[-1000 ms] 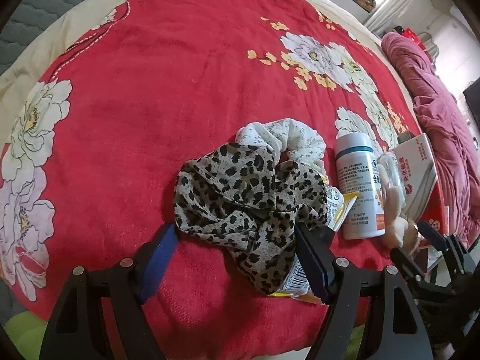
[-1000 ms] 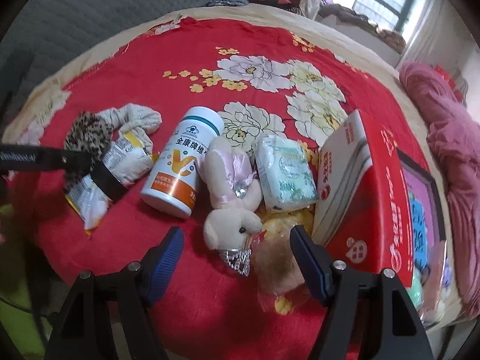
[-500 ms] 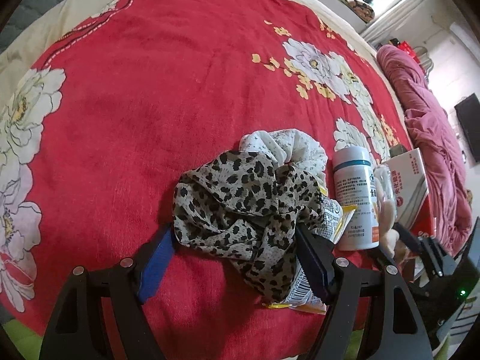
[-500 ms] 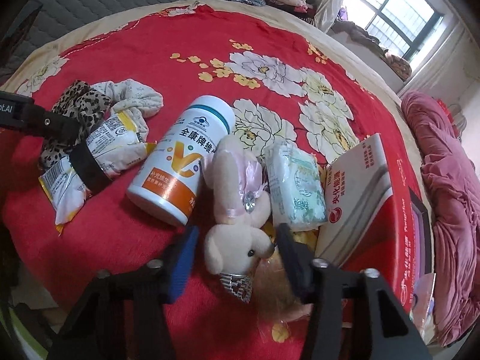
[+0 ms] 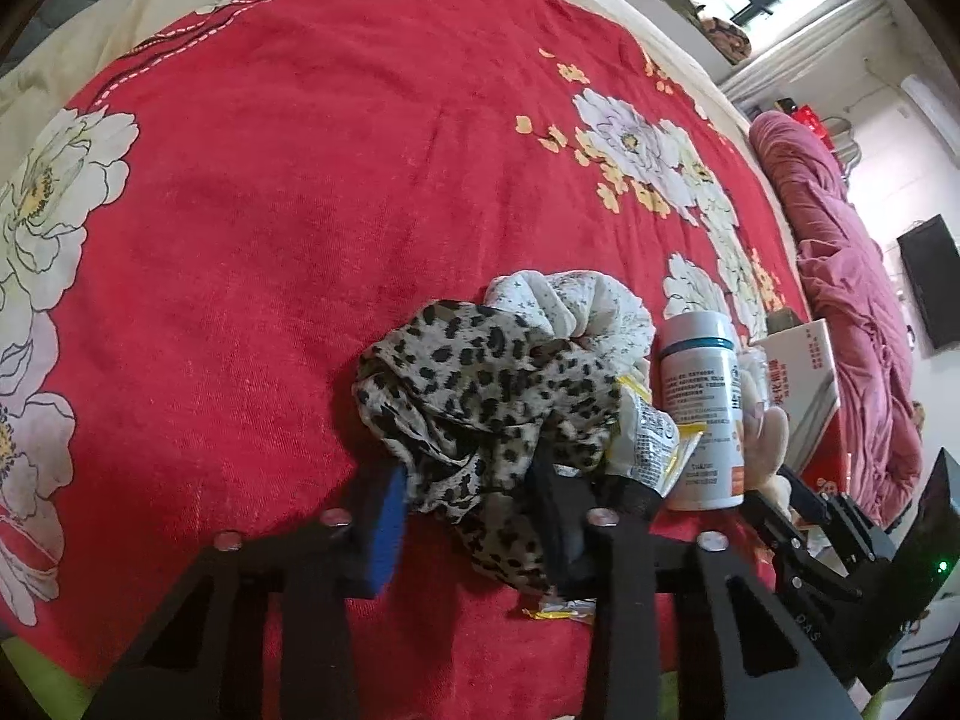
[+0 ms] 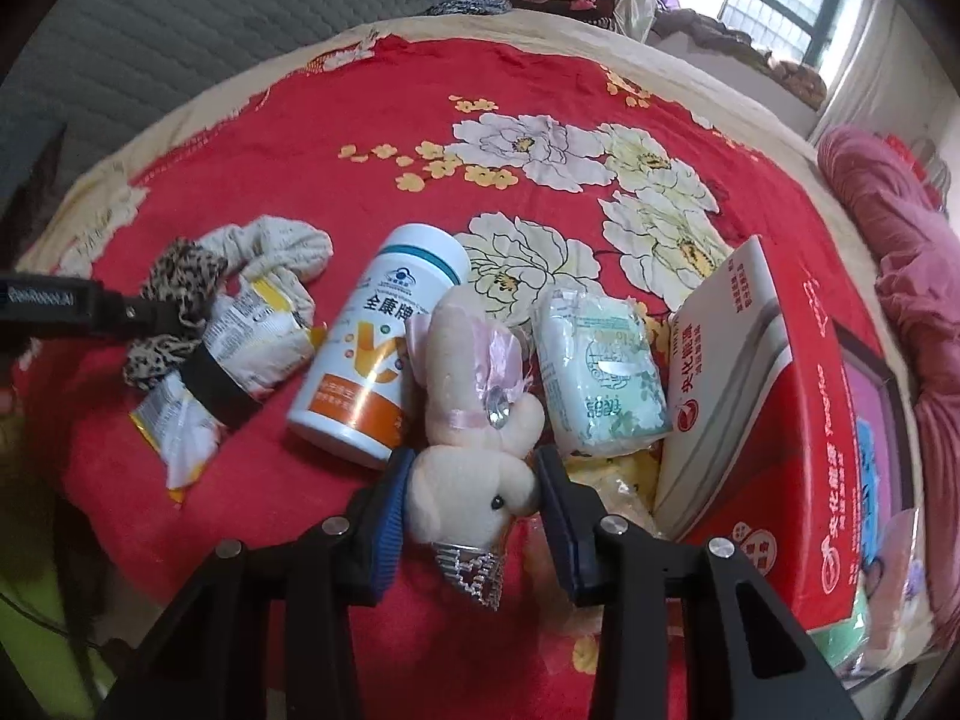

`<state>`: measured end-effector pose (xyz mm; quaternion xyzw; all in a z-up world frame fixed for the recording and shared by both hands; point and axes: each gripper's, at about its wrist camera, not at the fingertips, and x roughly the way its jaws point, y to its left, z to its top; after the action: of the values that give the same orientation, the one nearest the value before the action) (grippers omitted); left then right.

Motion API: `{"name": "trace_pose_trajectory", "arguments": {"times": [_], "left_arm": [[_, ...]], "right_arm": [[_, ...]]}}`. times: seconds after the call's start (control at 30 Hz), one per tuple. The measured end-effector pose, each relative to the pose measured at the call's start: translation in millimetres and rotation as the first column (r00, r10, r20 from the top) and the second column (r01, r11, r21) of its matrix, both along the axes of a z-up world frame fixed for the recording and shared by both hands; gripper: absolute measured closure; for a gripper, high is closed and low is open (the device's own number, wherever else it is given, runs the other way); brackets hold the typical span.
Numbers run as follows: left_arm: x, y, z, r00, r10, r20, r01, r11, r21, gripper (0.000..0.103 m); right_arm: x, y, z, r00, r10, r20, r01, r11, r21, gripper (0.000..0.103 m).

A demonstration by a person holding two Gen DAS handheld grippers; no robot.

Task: Organize soft objects
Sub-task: 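Grasp the leopard-print scrunchie with the left tool while the right tool grasps the white plush bunny, then carry the scrunchie and bunny over to the pink tray with both tools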

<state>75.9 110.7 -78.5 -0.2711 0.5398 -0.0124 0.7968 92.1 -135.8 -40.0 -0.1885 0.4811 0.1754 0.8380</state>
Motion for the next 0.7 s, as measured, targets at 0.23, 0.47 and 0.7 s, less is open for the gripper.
{"name": "trace_pose_trajectory", "arguments": {"times": [0.23, 0.47, 0.7], "left_arm": [[-6, -4, 10, 1.000, -0.013, 0.025, 0.013, 1.000, 0.002, 0.083], [-12, -14, 32, 0.996, -0.046, 0.073, 0.046, 0.999, 0.000, 0.086], [-19, -20, 51, 0.991, -0.066, 0.115, 0.066, 0.998, 0.002, 0.086]], "right_arm": [[-5, -3, 11, 1.000, -0.008, -0.008, 0.008, 0.998, 0.063, 0.062], [-9, -12, 19, 0.999, -0.022, -0.048, 0.030, 0.985, 0.168, 0.062], [-11, -14, 18, 0.997, -0.030, -0.075, 0.044, 0.979, 0.198, 0.062]]}}
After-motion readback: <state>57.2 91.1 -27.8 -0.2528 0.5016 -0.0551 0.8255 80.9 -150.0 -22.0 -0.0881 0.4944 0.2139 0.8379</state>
